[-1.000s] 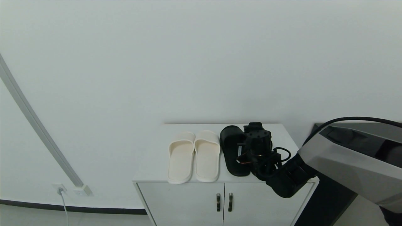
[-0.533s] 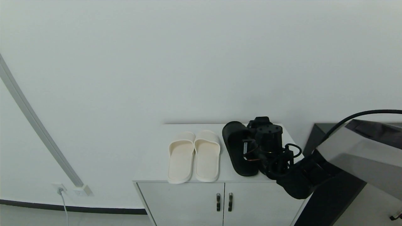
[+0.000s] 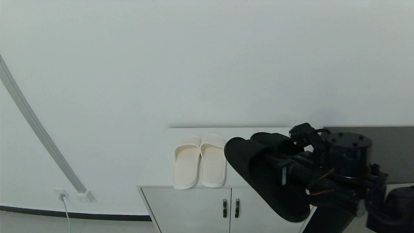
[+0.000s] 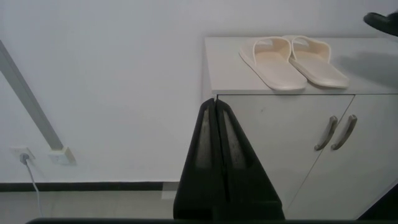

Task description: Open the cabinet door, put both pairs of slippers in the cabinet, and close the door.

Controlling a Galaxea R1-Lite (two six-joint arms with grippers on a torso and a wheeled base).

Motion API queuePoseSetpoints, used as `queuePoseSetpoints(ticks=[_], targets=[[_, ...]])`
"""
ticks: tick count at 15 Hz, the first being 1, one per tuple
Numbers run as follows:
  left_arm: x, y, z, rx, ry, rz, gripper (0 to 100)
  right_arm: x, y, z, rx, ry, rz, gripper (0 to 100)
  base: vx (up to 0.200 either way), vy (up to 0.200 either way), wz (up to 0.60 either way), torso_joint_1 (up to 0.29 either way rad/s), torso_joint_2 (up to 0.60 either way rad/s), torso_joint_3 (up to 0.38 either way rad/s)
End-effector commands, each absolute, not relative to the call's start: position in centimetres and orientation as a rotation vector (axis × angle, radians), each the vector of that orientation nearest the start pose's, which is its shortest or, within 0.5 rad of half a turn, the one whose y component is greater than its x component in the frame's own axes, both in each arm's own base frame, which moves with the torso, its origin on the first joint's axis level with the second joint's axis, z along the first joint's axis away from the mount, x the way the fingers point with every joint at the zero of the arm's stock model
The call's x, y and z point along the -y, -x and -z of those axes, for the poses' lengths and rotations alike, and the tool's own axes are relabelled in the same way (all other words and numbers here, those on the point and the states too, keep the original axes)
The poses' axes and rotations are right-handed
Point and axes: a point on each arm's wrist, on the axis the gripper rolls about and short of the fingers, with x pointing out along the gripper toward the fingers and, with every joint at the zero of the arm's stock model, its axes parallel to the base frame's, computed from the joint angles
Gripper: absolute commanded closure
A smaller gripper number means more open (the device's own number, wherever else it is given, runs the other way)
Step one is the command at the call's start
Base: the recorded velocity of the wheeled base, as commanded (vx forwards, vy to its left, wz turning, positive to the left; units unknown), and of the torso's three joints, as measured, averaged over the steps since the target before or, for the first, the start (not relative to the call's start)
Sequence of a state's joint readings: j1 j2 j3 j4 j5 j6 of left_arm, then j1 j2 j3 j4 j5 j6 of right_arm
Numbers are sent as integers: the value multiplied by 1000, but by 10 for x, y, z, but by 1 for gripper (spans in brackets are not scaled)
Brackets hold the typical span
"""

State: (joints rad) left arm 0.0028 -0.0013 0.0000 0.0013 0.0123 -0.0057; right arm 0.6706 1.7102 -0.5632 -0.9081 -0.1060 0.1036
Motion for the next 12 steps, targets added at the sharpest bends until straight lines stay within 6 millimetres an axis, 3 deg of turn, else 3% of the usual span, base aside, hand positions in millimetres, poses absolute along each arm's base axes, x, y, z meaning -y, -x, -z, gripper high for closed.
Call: queuePoseSetpoints(ticks=[1, 3, 7, 12], targets=[[0, 23, -75, -1, 6, -15, 100, -149, -177, -166, -245, -20, -683, 100, 0, 0, 0, 0, 0, 0], [0, 23, -75, -1, 6, -15, 100, -147, -163, -166, -312, -2, -766, 100, 0, 0, 0, 0, 0, 0], [0, 23, -75, -1, 6, -15, 100, -150, -159, -165, -322, 4, -799, 100, 0, 0, 0, 0, 0, 0], [0, 23, -75, -1, 6, -15, 100, -150, -158, -160, -342, 11, -805, 100, -200, 0, 0, 3, 4, 0]])
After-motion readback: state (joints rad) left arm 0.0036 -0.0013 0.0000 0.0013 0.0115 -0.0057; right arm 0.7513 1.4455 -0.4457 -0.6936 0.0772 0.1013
